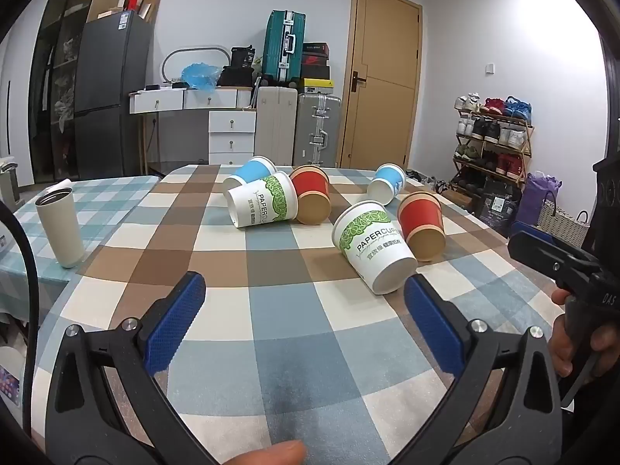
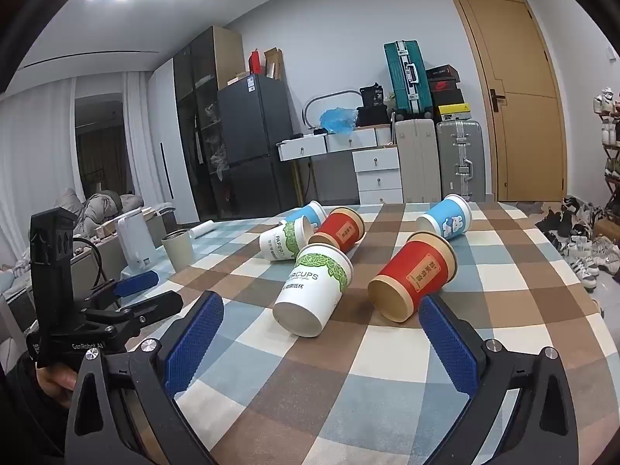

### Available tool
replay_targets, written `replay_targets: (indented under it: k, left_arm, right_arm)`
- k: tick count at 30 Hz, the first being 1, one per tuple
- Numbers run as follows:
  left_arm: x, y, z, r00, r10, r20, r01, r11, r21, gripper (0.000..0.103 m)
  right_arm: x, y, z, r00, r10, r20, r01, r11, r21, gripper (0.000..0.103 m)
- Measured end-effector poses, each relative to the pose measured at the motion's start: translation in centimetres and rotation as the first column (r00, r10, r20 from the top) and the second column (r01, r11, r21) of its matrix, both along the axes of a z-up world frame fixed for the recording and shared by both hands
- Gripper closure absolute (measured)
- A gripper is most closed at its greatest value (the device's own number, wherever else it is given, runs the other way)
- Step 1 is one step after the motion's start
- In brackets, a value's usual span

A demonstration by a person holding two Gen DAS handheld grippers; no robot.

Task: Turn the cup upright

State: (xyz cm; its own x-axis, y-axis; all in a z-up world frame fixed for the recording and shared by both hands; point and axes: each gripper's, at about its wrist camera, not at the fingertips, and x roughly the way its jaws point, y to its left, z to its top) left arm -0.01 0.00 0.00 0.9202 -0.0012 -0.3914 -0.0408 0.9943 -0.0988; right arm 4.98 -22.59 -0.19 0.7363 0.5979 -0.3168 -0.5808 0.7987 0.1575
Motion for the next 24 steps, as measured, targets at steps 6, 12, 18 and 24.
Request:
replay_targets:
  k: [6, 12, 18, 24]
  left_arm:
    - [-0.01, -0.01, 0.01, 1.0, 0.002, 0.005, -0.002, 1.0, 0.007, 0.001]
    - [-0.01, 0.01, 0.0, 1.0, 0.004, 0.007, -0.004, 1.0, 0.006, 0.001]
    - [0.0, 0.08, -0.02, 1.0, 0.004, 0.008, -0.004, 1.0, 0.007, 0.001]
    - [-0.23, 0.35, 0.07, 1.0, 0.004, 0.01, -0.004, 1.0, 0.01, 0.001]
  right_arm:
    - [0.05, 0.02, -0.04, 1.0, -0.002, -0.002, 0.002, 1.0, -0.006, 0.0]
    - [0.04, 0.16, -0.21, 1.0, 0.0, -0.006, 0.0, 1.0, -0.006, 0.0]
    - [-0.05, 0.22, -0.17, 1.0, -0.001, -0.005, 0.001, 1.0, -0.008, 0.0]
    - [0.06, 0.13, -0.1, 1.0, 0.001, -0.007, -0.001, 1.0, -0.006, 0.0]
